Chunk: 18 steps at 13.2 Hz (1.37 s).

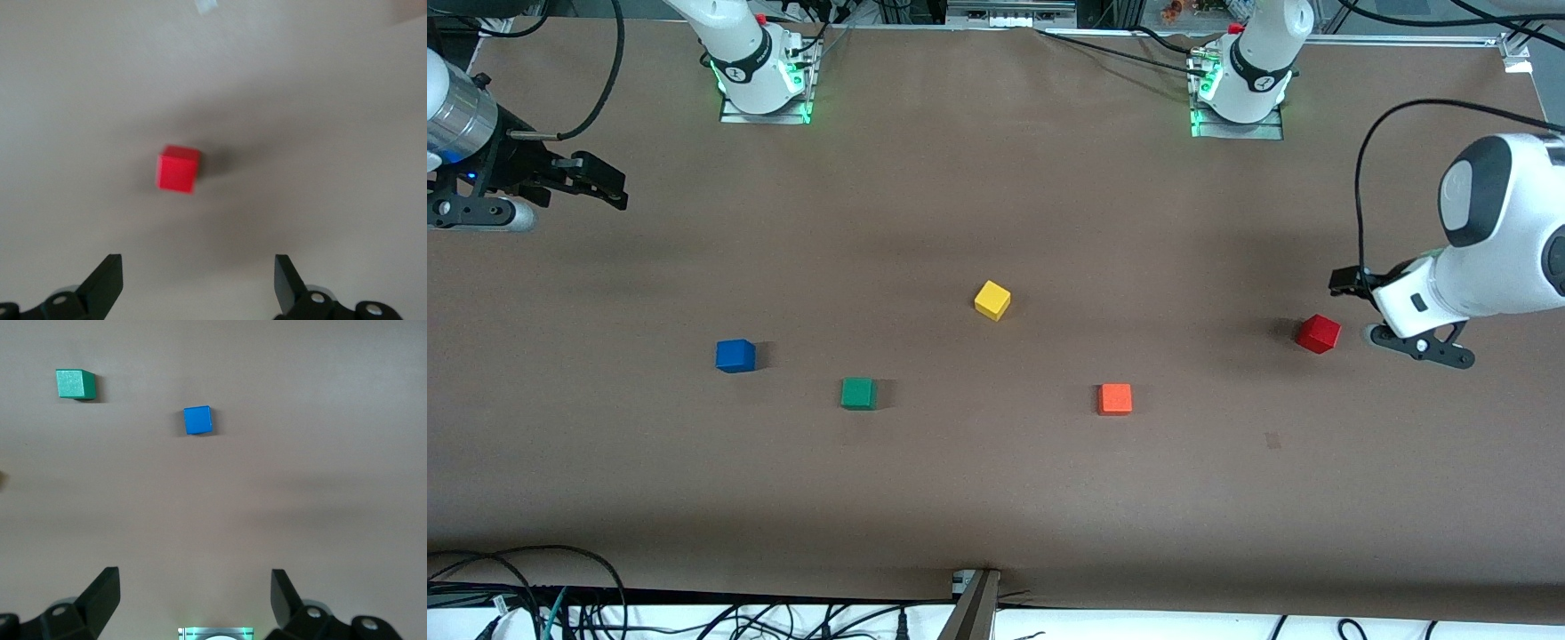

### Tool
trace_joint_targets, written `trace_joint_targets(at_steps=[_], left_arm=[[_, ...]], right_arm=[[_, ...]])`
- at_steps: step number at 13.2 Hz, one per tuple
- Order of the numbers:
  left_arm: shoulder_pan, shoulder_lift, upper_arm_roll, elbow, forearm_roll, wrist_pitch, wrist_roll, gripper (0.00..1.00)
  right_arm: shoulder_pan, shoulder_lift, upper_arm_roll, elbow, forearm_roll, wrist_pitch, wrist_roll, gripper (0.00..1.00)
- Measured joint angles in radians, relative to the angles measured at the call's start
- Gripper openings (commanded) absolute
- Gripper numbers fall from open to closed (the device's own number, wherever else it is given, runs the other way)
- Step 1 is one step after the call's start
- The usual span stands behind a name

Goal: Pass red block to right arm, stack on blue
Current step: 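Lower the left gripper onto the red cube and close it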

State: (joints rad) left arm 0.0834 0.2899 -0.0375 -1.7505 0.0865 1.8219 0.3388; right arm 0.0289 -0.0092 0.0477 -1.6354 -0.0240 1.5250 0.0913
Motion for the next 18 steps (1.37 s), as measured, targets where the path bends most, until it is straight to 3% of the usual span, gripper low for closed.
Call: trace_joint_targets(at_steps=[8,12,18], left_arm=[[0.036,0.029,0.001,-0.377,0.043,0.567,0.060,1.00],[0.052,0.100,0.001,-0.410,0.048,0.674,0.063,1.00],[0.058,0.128,0.001,-0.409,0.048,0.691,0.064,1.00]], right_arm=[[0.000,0.000,0.000,0.000,0.000,0.001,0.000,1.00],[0.000,0.000,0.000,0.001,0.000,0.005,0.000,1.00],[0.000,0.008,0.000,0.025,-0.001,0.014,-0.001,1.00]])
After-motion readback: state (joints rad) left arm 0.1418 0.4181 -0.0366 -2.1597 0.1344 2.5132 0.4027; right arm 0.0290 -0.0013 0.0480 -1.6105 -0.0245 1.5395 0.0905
